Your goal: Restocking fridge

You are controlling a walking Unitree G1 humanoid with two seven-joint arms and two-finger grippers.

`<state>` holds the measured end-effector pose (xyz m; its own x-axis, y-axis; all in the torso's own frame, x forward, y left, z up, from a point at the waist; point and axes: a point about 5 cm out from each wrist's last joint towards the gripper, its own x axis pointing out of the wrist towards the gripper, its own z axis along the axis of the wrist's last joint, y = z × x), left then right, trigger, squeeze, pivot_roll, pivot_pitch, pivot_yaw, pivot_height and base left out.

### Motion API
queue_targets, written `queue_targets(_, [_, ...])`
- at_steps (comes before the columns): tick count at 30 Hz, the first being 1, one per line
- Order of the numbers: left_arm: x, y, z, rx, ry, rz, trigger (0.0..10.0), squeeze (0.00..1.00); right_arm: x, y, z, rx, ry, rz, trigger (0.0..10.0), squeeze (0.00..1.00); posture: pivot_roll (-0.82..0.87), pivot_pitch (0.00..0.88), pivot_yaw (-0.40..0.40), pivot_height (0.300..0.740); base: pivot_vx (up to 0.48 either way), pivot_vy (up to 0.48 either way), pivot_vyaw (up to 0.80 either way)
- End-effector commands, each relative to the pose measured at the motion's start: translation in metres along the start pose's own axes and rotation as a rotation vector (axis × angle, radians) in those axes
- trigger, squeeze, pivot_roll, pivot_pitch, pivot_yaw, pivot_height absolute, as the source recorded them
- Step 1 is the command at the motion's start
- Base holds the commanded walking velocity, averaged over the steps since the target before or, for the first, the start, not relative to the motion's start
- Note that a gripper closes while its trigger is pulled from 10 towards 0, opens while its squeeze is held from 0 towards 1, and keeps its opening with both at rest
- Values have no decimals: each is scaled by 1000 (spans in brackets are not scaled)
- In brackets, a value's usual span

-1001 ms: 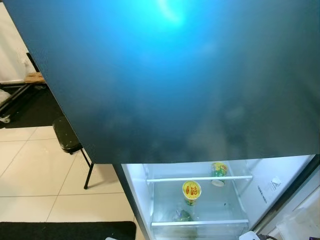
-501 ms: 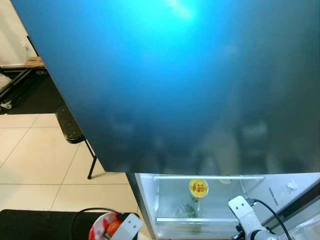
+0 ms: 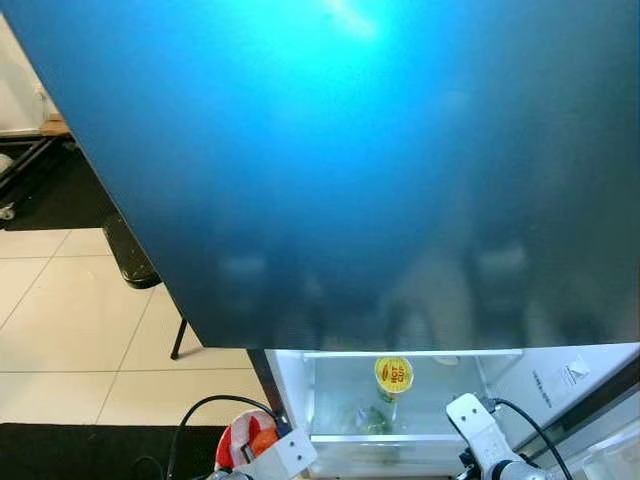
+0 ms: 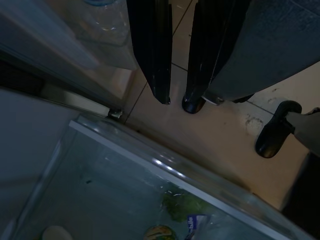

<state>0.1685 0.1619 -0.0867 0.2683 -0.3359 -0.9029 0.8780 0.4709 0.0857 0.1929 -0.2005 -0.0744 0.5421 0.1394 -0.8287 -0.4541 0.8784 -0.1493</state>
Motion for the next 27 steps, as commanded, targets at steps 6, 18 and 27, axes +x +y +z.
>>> queue_targets(6, [-1,3,12,195,-3,-114,10000,0,-2,0,-7,-4,19,10,10000,0,-65,0,21,740,0,0,0])
queue_targets(18, [-5,25,54,468,-87,-121,10000,0,-2,0,-7,-18,28,3,10000,0,-63,0,20,740,0,0,0])
queue_targets(27, [-11,42,76,623,-141,-39,10000,0,-2,-7,-1,46,-5,-40,10000,0,-62,0,19,740,0,0,0])
